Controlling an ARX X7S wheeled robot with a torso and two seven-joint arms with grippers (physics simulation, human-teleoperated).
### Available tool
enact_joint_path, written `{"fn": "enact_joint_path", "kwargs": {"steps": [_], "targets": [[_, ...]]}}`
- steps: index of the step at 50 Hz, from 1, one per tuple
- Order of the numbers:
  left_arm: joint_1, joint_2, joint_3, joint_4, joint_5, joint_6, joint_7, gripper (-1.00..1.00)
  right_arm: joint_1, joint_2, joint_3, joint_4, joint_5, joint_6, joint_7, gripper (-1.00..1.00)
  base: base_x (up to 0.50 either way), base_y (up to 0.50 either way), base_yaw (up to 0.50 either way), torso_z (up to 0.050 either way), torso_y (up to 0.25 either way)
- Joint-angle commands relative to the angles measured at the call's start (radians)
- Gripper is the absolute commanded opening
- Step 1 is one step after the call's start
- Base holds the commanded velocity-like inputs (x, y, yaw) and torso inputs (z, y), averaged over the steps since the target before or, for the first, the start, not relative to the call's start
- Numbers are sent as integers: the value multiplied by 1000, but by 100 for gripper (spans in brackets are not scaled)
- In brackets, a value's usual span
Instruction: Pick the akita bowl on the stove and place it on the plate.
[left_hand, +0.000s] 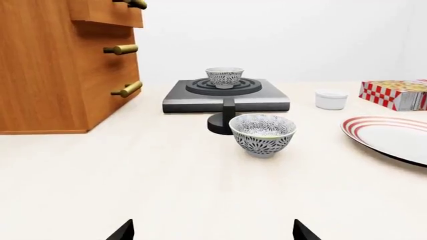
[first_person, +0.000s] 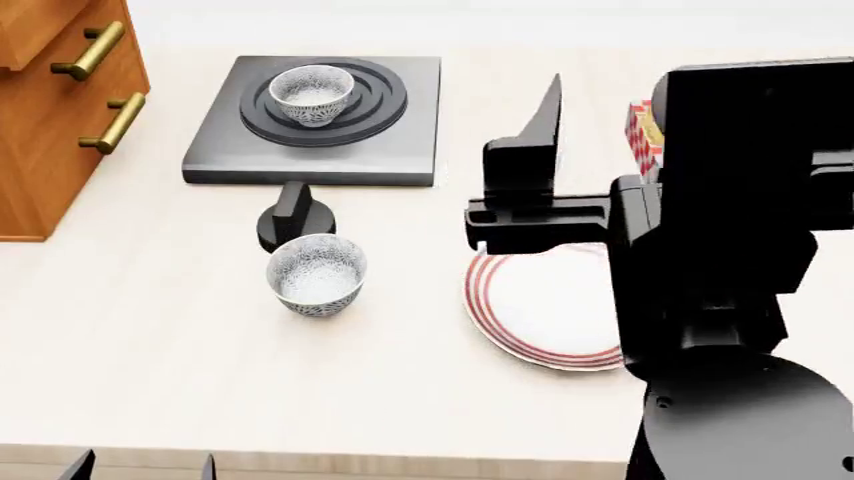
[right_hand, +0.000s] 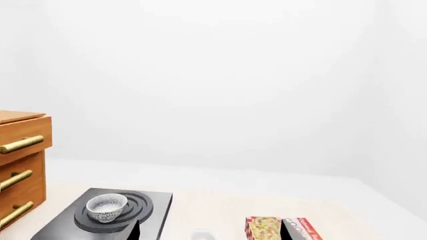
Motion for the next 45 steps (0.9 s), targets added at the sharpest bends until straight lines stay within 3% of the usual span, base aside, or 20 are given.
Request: {"fn": "enact_joint_path", "kwargs": {"steps": [1,6,10,34,39,45], "targets": [[-3,-11,14,-1,-9,0,-13,100,-40,176,189,-77,472,89,250,100,0,0,0,0,0],[-6,-15,16,-12,-15,12,-17,100,-77,196,170,-68,462,52,241,100,0,0,0,0,0],[0,-20,16,6,-21,3,-23,100,-106,168,231,-56,487,47,257,100,0,0,0,0,0],[-6,-41,42,44,-5,43,-54,100,-81,174,252,-47,606,86,337,100,0,0,0,0,0],[-42,-59,22,222,-68,-131,-65,100,-89,185,240,-43,603,65,338,100,0,0,0,0,0],[-179,-81,32,396,-78,-406,-95,100,-97,195,226,-36,601,42,339,100,0,0,0,0,0]]}}
